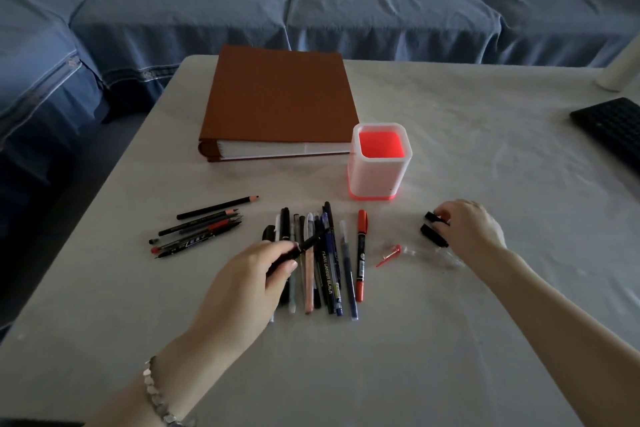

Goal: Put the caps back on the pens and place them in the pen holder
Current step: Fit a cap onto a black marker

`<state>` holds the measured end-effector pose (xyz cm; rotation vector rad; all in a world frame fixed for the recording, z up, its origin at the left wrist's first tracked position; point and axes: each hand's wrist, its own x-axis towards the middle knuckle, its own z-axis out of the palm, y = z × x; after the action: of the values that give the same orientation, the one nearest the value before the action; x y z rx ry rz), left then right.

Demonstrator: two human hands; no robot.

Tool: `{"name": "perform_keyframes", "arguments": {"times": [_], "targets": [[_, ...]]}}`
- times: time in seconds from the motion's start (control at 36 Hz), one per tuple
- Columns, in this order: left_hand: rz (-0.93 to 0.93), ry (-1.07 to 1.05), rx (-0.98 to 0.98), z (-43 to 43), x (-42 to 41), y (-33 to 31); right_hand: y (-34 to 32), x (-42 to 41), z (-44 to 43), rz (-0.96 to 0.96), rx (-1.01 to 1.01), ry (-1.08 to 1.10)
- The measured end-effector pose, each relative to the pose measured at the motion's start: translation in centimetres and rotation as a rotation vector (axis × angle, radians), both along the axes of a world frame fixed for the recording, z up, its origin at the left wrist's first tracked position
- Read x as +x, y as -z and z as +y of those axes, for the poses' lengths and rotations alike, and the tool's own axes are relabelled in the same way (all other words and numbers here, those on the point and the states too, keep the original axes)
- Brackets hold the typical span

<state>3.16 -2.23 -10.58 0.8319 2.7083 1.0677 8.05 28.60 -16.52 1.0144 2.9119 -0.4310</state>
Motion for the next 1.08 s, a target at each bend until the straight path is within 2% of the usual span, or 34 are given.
{"name": "perform_keyframes", "arguments": {"times": [0.08, 0.19, 0.31, 0.36, 0.5, 0.61, 0.89, 1.08], "targets": [[0.001, 0.017, 0.014, 0.1, 0.3, -0.2, -0.8, 0.4, -1.4, 0.174, -0.096, -0.009], [-0.028, 0.043, 0.071, 0.4, 0.6, -0.5, -2.8, 1.4, -5.1, 0.518, -0.517, -0.045], [-0.038, 0.067, 0.112, 0.4, 0.7, -0.7, -4.6, 2.6, -8.3, 0.666, -0.79, -0.171], [-0.029, 0.073, 0.132, 0.4, 0.8, -0.7, -5.1, 3.1, -9.3, 0.715, -0.851, -0.237], [-0.024, 0.099, 0.153, 0.4, 1.0, -0.9, -5.7, 3.4, -10.5, 0.753, -0.815, -0.352], [-0.017, 0.117, 0.159, 0.0, 1.1, -1.2, -5.6, 3.6, -10.4, 0.707, -0.658, -0.415], [0.066, 0.16, 0.056, -0.5, 1.1, -0.9, -6.2, 4.6, -10.2, 0.586, -0.549, -0.444], [0.139, 0.183, 0.016, -0.3, 1.3, -1.1, -6.9, 4.9, -10.4, 0.576, -0.523, -0.466]]}}
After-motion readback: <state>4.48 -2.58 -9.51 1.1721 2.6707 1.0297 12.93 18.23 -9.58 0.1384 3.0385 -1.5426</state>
